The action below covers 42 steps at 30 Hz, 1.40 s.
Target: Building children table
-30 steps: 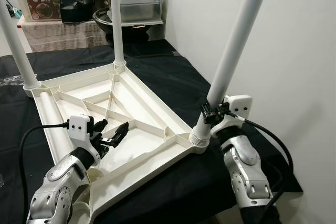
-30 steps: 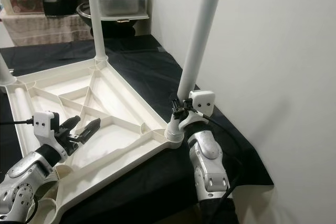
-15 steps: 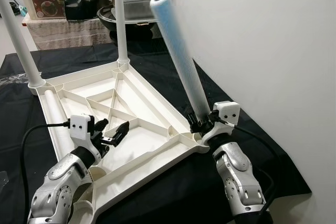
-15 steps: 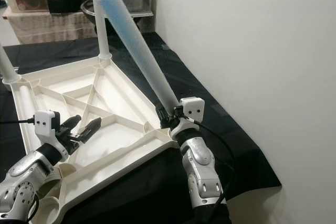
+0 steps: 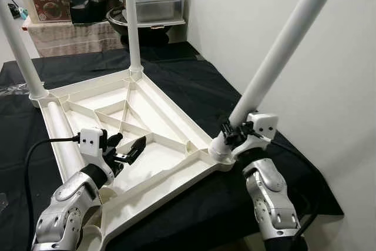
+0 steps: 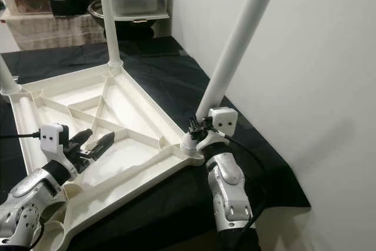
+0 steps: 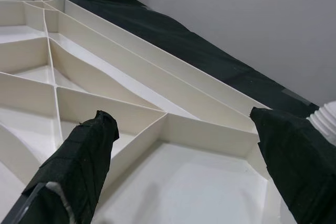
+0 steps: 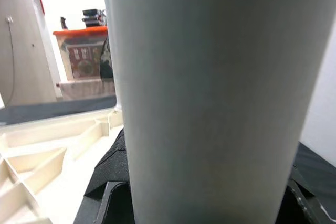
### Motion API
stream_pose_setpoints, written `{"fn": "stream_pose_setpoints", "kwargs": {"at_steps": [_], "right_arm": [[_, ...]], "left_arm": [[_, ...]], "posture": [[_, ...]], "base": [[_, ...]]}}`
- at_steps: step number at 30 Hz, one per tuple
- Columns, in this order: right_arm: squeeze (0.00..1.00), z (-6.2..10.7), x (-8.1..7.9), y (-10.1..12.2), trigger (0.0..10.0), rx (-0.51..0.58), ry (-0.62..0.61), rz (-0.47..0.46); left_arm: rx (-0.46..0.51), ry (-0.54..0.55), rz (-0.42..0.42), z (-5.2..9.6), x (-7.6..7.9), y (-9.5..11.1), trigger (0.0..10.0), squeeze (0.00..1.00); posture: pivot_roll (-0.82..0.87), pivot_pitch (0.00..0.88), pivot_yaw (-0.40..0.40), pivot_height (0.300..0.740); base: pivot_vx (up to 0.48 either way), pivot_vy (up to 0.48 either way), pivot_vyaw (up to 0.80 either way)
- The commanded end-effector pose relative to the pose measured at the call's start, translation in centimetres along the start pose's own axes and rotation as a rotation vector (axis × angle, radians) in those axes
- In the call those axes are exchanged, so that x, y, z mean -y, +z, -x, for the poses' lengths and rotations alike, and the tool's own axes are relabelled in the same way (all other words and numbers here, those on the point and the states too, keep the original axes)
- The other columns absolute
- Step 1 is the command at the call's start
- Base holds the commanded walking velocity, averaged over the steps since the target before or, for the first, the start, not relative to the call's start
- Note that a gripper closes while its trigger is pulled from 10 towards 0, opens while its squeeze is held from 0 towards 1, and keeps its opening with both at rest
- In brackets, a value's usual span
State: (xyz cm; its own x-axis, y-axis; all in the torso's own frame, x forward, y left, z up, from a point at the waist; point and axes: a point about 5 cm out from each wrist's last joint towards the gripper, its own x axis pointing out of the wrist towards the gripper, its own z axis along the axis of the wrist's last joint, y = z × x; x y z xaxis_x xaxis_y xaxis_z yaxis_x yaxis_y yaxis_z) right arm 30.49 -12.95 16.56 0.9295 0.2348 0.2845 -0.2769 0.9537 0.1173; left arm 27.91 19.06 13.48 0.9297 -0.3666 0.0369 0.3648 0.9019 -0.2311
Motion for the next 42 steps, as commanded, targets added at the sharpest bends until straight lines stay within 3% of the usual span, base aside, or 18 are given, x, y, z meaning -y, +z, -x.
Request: {"fn": "stream_pose_setpoints", "kwargs": {"at_steps": [1, 5, 6, 7, 9, 10, 12, 14, 19, 24, 42], "right_arm": [[0.00, -1.0, -0.1, 2.0, 0.0, 0.060, 0.025, -0.019], [0.00, -1.5, -0.2, 2.9, 0.0, 0.085, 0.044, -0.027], [0.00, -3.0, -1.4, 5.2, 0.0, 0.133, 0.139, -0.087], [0.00, -3.0, -1.4, 5.2, 0.0, 0.133, 0.139, -0.087], [0.00, -4.2, -3.8, 7.2, 0.0, 0.166, 0.300, -0.161], [0.00, -4.2, -3.8, 7.2, 0.0, 0.166, 0.300, -0.161], [0.00, -4.5, -5.5, 7.9, 0.0, 0.167, 0.396, -0.195], [0.00, -4.5, -5.5, 7.9, 0.0, 0.167, 0.396, -0.195], [0.00, -4.5, -8.0, 7.2, 0.0, 0.131, 0.495, -0.207], [0.00, -3.9, -9.0, 7.0, 0.0, 0.091, 0.587, -0.195], [0.00, -2.4, -11.5, 7.2, 0.0, 0.063, 0.735, -0.243]], "left_arm": [[-0.012, -0.019, -0.018, -0.1, -0.1, 0.1, 10.0, 0.00], [-0.016, -0.044, -0.018, -0.1, 0.0, 0.2, 10.0, 0.00], [-0.041, -0.205, -0.033, 0.1, 1.1, 0.9, 10.0, 0.00], [-0.041, -0.205, -0.033, 0.1, 1.1, 0.9, 10.0, 0.00], [-0.077, -0.424, -0.077, 0.3, 2.7, 2.2, 10.0, 0.00], [-0.077, -0.424, -0.077, 0.3, 2.7, 2.2, 10.0, 0.00], [-0.091, -0.516, -0.104, 0.2, 3.1, 3.1, 10.0, 0.00], [-0.091, -0.516, -0.104, 0.2, 3.1, 3.1, 10.0, 0.00], [-0.115, -0.597, -0.167, -0.3, 2.9, 4.4, 10.0, 0.00], [-0.144, -0.612, -0.226, -0.5, 2.5, 4.7, 10.0, 0.00], [-0.173, -0.676, -0.206, -2.1, 3.3, 4.1, 10.0, 0.00]], "posture": [[-0.02, 0.000, -0.060, 0.740], [-0.02, 0.000, -0.060, 0.740], [-0.02, 0.000, -0.059, 0.740], [-0.02, 0.000, -0.059, 0.740], [-0.01, 0.000, -0.058, 0.740], [-0.01, 0.000, -0.058, 0.740], [-0.01, 0.000, -0.057, 0.740], [-0.01, 0.000, -0.057, 0.740], [-0.01, 0.000, -0.051, 0.740], [-0.01, 0.000, -0.048, 0.740], [-0.03, 0.000, -0.030, 0.740]], "base": [[0.000, 0.000, 0.00], [0.000, 0.000, 0.00], [0.000, 0.000, 0.00], [0.000, 0.000, 0.00], [0.000, 0.000, 0.00], [0.000, 0.000, 0.00], [0.000, 0.000, 0.00], [0.000, 0.000, 0.00], [0.000, 0.000, 0.00], [0.000, 0.000, 0.00], [0.000, 0.000, 0.00]]}}
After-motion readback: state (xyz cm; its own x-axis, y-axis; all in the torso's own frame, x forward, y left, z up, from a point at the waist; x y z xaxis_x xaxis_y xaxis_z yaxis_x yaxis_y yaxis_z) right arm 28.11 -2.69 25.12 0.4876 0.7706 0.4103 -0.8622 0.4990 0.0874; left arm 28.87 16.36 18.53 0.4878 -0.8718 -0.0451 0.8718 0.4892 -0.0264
